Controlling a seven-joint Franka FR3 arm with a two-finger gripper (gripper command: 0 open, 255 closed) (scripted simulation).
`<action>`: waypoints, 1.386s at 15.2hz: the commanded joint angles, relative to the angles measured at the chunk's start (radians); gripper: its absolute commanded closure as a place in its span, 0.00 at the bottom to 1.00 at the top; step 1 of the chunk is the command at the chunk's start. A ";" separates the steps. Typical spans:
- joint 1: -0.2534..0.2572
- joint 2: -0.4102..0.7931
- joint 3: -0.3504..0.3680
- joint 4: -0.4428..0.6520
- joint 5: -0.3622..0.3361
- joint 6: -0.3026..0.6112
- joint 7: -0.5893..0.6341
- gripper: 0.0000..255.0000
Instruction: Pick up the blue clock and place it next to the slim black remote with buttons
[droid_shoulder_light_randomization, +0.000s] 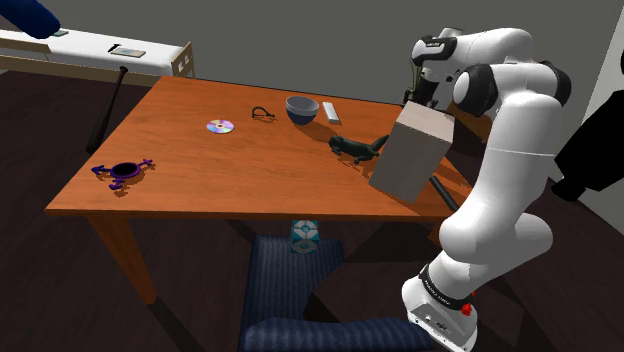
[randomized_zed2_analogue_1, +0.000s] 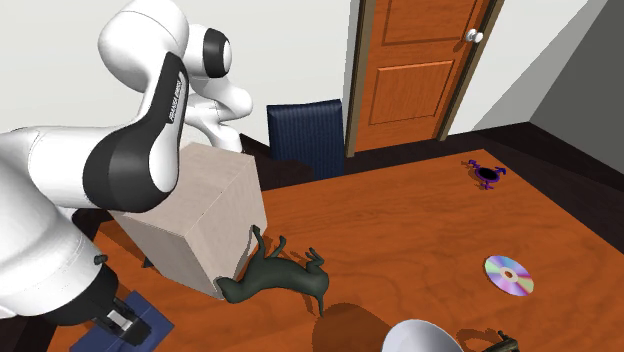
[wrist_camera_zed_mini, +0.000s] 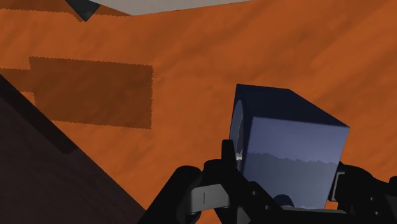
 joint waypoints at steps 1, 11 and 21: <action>0.000 -0.005 -0.001 0.021 -0.002 -0.025 0.003 1.00; -0.016 0.002 -0.004 0.168 -0.003 -0.164 0.009 1.00; -0.051 -0.245 -0.066 -0.174 -0.071 -0.062 -0.120 1.00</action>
